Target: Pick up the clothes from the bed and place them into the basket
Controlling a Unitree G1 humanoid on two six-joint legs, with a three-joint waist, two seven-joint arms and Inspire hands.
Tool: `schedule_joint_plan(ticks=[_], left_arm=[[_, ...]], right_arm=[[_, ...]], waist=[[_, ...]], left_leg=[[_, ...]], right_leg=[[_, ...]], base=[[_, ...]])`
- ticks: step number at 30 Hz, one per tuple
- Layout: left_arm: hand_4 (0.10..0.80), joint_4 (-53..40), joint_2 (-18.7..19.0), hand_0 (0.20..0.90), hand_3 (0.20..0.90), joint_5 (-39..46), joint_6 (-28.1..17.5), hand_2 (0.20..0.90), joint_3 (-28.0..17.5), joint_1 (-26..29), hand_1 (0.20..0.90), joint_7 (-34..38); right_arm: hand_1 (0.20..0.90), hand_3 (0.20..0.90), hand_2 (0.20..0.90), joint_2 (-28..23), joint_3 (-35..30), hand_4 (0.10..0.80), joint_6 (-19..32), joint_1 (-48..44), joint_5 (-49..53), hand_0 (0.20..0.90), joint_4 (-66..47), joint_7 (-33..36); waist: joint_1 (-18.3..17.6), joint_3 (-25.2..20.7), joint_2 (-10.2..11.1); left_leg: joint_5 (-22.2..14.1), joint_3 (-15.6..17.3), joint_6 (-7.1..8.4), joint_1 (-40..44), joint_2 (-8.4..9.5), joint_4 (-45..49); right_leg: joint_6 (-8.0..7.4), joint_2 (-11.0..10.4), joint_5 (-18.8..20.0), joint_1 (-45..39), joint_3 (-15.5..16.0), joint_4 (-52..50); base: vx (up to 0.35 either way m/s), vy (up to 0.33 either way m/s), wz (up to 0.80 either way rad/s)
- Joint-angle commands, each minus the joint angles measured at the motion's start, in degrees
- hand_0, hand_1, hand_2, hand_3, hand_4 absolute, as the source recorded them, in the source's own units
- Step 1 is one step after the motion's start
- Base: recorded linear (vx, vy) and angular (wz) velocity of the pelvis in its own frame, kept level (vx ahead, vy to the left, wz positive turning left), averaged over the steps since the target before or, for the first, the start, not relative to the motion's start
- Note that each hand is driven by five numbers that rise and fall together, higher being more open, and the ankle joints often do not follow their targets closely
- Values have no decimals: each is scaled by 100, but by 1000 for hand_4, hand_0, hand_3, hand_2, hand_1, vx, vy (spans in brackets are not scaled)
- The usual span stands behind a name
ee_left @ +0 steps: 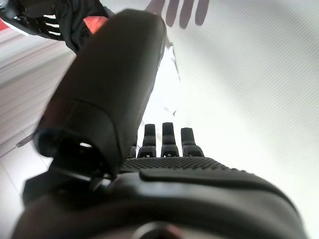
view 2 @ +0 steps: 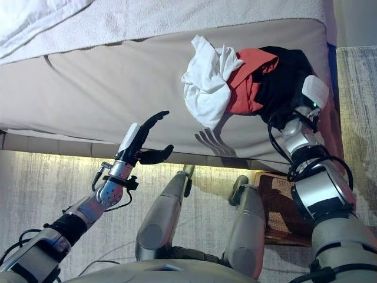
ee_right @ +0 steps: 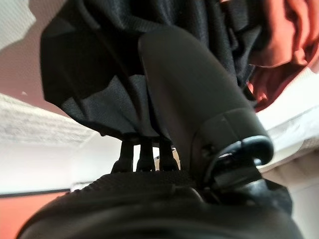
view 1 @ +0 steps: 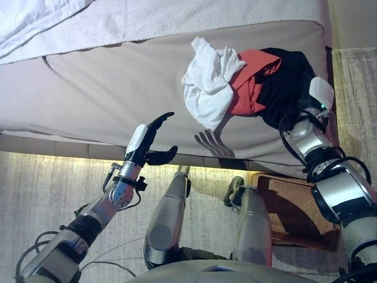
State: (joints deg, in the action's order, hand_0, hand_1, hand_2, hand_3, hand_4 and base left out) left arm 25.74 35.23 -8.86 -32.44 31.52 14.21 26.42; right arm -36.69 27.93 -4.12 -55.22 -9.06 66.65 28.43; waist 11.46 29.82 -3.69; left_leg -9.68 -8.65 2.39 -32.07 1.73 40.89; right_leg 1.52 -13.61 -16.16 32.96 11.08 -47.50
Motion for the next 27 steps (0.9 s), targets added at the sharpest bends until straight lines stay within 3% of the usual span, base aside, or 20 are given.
schedule_joint_plan(ticks=[1,5,11,22,23,24,25,27], left_arm=[[800,-1012,149,900,900,271,-580,900,-338,-239,900,195],[800,-1225,192,900,900,445,-598,900,-360,-257,900,256],[800,-1596,327,900,900,447,-656,900,-433,-318,900,361],[800,-1826,552,900,900,769,-607,900,-749,-310,900,139],[800,-1867,570,900,900,774,-584,900,-764,-317,900,123],[800,-1890,579,900,900,763,-579,900,-777,-337,900,116],[800,-1896,601,900,900,775,-591,900,-787,-367,900,117],[800,-1895,612,900,900,800,-619,900,-825,-423,900,83]], right_arm=[[900,900,900,-599,288,800,51,-658,-11,900,-202,157],[900,900,900,-671,380,800,-118,-1162,72,900,-84,-117],[900,900,900,-884,882,800,-702,-1880,110,900,257,-1093],[900,900,900,-987,1054,800,-626,-2064,1030,900,527,-2331],[754,730,754,-1003,1031,630,-595,-2049,1182,754,578,-2360],[502,436,502,-1012,981,336,-566,-2022,1283,502,594,-2356],[300,200,300,-1031,953,100,-544,-2002,1381,300,583,-2342],[300,200,300,-1036,843,100,-516,-2000,1510,300,607,-2179]], waist=[[66,-228,5],[144,-150,-92],[260,-66,-156],[434,-7,-59],[445,-7,-58],[451,-6,-66],[453,-6,-66],[464,-7,-67]], left_leg=[[-736,315,-461,-378,261,833],[-874,329,-507,-851,343,1413],[-944,336,-586,-1692,380,2126],[-1061,270,-614,-2235,454,2910],[-1064,262,-606,-2229,457,2944],[-1069,251,-607,-2214,468,2968],[-1074,246,-601,-2202,469,2995],[-1079,240,-592,-2143,471,2999]], right_leg=[[140,285,-309,-100,52,-353],[175,241,-424,410,51,-886],[259,254,-569,1289,-26,-1634],[300,193,-777,1723,133,-2372],[305,186,-784,1702,153,-2391],[312,178,-792,1681,166,-2404],[313,172,-798,1656,175,-2412],[316,177,-797,1586,194,-2394]], base=[[-39,20,4],[-72,20,-5],[-100,-22,6],[-38,-58,4],[10,-67,-21],[12,-51,-6],[15,-35,30],[11,-29,30]])
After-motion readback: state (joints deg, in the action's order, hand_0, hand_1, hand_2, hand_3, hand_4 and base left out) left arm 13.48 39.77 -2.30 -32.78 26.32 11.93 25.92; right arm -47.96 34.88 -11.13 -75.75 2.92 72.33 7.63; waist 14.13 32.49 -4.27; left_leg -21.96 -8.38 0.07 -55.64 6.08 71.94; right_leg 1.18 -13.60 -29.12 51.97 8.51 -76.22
